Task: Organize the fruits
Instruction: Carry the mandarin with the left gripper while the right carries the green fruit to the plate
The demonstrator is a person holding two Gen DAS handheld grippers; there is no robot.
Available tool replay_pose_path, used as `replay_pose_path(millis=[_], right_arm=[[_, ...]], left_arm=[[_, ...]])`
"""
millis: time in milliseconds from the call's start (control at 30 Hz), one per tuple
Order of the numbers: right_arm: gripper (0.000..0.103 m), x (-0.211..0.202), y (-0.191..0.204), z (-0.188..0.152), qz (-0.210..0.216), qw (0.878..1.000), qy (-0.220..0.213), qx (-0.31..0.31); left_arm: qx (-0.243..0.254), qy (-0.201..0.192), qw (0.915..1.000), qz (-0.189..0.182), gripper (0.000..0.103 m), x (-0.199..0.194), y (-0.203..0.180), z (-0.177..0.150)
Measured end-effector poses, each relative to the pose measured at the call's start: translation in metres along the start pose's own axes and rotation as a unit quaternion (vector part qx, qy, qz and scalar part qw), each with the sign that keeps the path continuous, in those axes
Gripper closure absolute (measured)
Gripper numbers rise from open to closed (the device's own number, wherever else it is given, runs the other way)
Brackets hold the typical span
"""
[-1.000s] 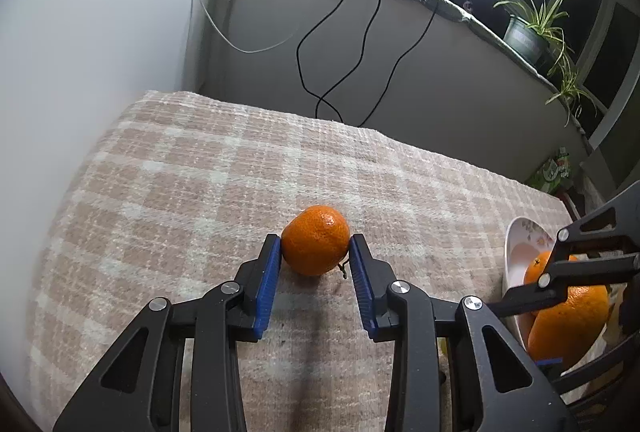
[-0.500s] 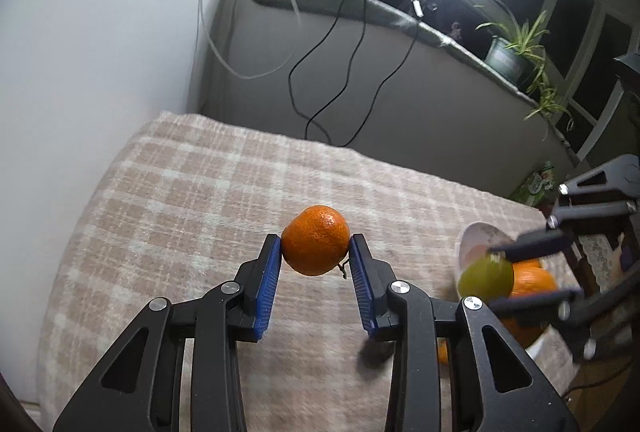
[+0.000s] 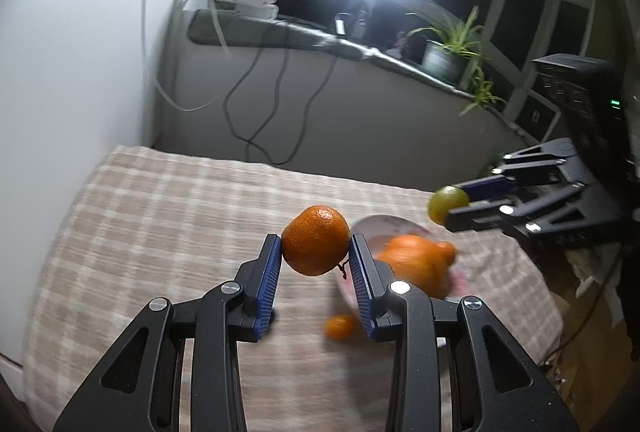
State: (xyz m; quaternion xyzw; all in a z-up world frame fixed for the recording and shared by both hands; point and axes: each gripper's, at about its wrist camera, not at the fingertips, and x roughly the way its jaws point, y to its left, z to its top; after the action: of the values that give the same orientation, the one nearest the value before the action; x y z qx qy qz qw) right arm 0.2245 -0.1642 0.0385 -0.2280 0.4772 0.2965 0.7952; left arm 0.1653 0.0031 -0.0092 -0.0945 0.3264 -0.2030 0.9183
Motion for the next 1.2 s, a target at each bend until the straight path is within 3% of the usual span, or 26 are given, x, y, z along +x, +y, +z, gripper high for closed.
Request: replay_pose_path(millis=[533, 1200], right_arm=[[0.072, -0.006, -0.055, -0.054, 0.003, 0.997, -0.024, 0.079], [0.072, 0.018, -0.092, -0.08, 0.027, 0.99, -0.037, 0.135]], left_arm=[[0.046, 0.022, 0.9975, -0.05, 0.07, 0.01, -0.083, -0.024], [0.094, 0.054, 0.9927, -0.053, 0.07, 0.043, -0.141, -0.042]])
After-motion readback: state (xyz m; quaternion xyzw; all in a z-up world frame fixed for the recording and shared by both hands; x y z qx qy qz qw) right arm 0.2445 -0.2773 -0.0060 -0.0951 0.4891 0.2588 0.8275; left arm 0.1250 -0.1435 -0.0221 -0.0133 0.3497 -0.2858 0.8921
